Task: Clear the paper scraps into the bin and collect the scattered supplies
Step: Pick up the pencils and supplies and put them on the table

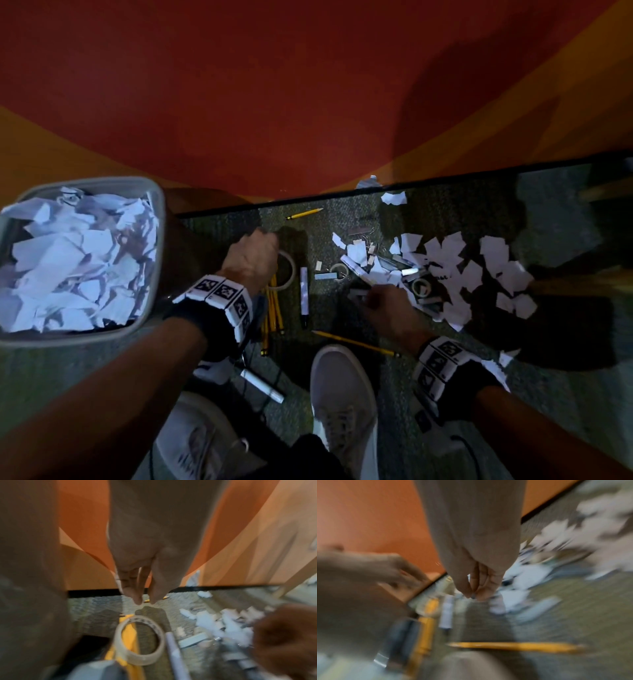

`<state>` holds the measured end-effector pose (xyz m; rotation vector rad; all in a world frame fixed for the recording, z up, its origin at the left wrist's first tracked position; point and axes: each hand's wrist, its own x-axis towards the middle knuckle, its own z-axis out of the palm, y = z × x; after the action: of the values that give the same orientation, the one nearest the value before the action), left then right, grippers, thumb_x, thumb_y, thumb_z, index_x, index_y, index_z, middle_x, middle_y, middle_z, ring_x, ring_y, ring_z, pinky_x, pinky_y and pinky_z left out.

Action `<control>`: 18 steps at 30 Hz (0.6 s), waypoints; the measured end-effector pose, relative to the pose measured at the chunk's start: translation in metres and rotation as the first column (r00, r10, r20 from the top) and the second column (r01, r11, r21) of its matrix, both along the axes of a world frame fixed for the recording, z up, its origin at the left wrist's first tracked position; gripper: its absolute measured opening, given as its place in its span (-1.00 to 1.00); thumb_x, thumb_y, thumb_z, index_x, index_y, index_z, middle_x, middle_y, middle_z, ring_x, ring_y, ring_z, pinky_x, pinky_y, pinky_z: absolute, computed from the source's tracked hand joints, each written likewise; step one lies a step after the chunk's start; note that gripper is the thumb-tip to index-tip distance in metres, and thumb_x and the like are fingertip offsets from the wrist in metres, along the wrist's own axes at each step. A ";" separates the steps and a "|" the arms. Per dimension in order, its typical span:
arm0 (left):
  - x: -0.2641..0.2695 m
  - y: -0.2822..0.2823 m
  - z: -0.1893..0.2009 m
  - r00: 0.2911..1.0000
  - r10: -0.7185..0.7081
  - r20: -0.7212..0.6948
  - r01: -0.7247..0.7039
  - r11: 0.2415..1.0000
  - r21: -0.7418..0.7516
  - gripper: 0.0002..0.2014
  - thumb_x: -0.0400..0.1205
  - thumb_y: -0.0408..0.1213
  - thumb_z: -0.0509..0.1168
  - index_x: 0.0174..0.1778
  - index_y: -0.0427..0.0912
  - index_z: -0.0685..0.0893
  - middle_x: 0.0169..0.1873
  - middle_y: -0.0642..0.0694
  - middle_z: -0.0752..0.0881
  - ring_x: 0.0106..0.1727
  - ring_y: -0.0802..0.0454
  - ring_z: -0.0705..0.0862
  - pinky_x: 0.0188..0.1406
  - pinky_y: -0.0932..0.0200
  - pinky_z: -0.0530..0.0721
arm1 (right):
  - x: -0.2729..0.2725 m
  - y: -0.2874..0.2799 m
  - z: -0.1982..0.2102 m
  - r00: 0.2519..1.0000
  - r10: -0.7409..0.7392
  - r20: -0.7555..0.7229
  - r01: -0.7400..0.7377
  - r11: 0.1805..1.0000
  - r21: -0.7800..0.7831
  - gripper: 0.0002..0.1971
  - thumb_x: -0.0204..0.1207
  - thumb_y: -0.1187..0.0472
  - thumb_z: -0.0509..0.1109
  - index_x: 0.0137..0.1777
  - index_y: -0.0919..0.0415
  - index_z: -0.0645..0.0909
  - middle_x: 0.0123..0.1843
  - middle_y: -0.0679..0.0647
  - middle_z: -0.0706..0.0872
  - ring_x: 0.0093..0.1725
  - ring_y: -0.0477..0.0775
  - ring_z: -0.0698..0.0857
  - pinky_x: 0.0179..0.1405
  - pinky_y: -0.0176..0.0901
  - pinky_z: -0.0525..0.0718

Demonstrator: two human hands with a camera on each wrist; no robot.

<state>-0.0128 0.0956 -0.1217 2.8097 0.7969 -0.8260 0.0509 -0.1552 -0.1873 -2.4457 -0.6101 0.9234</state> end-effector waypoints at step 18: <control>-0.001 -0.125 -0.072 0.969 0.003 0.246 0.133 0.834 -0.535 -0.81 0.54 -0.36 0.39 -0.04 0.00 0.82 -0.10 -0.09 0.81 -0.04 -0.12 0.79 -0.09 -0.02 0.76 | 0.000 -0.045 -0.014 0.970 -0.245 -0.007 0.245 0.969 0.034 -0.77 0.40 0.33 0.57 -0.37 0.27 0.58 -0.38 0.07 0.66 -0.38 0.02 0.70 -0.39 -0.22 0.63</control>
<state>-0.0140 -0.0297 -0.1936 2.3581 0.3485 -0.5859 0.0510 -0.2000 -0.2016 -2.4195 -0.3098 0.8089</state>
